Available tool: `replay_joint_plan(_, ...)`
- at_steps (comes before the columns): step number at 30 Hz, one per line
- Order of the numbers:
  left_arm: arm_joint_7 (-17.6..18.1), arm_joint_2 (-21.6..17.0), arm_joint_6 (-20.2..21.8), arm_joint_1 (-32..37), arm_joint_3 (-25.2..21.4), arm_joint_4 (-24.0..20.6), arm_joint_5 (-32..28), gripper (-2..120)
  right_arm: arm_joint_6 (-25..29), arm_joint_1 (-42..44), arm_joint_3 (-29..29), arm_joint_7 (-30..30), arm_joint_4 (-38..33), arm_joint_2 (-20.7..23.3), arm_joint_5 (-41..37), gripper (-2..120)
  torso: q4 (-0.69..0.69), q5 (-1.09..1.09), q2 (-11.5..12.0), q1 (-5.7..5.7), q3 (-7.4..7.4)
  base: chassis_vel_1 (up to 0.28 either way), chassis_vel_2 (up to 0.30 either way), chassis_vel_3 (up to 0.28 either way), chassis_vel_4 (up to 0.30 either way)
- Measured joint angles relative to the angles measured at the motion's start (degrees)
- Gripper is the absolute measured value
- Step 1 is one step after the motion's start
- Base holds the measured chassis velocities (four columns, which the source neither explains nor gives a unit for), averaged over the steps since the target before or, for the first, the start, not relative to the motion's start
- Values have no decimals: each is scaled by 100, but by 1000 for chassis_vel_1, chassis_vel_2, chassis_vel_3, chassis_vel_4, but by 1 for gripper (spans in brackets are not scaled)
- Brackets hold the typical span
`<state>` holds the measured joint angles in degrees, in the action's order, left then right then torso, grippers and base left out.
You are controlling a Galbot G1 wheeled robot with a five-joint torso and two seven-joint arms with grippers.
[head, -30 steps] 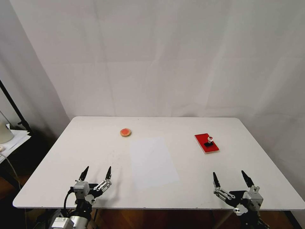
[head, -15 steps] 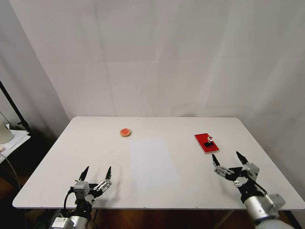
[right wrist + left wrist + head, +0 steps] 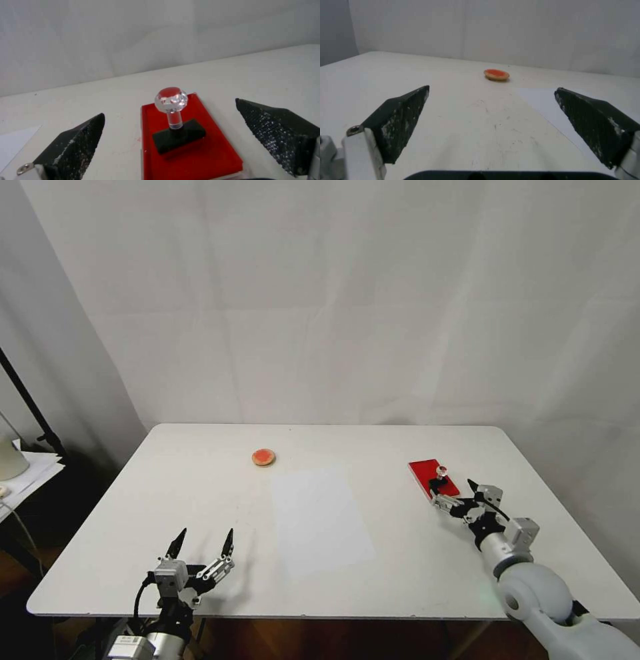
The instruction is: Pick up the stamp from the ink pad and place it onto another ink pad.
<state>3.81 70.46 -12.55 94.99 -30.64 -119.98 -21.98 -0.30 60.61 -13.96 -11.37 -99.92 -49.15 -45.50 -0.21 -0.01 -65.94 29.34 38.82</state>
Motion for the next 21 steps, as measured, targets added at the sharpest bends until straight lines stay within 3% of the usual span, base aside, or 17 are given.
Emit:
replay_joint_plan(14,0,0,0,0,0,0,0,100,-34,-449,337,-125,460,-135,-83,96,0,0,0,-1,-1,0,0,0,0)
replay_joint_plan(21,0,0,0,0,0,0,0,100,-18,-565,413,-204,567,-208,2,80,0,1,0,-1,-1,0,0,0,0)
